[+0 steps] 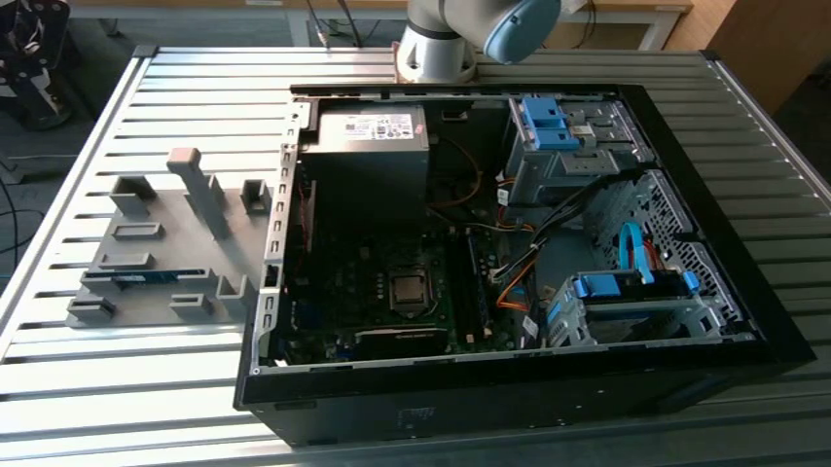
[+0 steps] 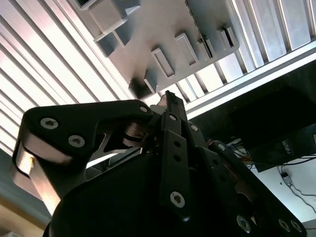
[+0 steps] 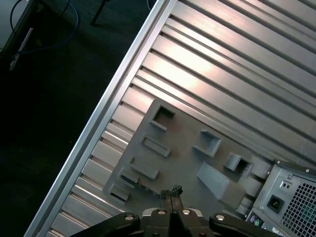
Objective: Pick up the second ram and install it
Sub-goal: 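Pick up the second ram and move it above second insertion slot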
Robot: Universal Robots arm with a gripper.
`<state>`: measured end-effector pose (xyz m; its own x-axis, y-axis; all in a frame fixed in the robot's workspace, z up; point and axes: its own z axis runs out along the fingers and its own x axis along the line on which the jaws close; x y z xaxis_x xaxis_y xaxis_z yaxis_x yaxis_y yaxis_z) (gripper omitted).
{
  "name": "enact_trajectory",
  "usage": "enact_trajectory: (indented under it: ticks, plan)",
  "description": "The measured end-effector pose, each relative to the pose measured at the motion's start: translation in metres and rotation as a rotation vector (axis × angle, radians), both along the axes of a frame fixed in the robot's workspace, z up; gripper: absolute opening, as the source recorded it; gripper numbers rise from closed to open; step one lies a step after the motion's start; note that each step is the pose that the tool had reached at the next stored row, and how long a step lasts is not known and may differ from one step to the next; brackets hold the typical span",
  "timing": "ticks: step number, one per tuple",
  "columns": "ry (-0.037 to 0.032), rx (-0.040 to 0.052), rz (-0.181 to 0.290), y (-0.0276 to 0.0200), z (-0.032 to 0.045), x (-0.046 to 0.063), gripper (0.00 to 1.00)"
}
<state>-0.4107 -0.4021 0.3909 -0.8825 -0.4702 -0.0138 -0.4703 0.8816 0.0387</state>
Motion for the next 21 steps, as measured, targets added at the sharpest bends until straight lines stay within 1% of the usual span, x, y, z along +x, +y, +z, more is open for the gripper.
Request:
enact_trajectory:
  ticks: [6,12,21]
  plan:
    - [-0.0038,0.0001,0.029,-0.0001,-0.0002,0.0,0.11]
    - [-0.0038,0.0001,0.077,-0.0006,-0.0003,0.0,0.11]
    - [-0.0039,0.0002,0.135,-0.001,-0.0005,0.0,0.11]
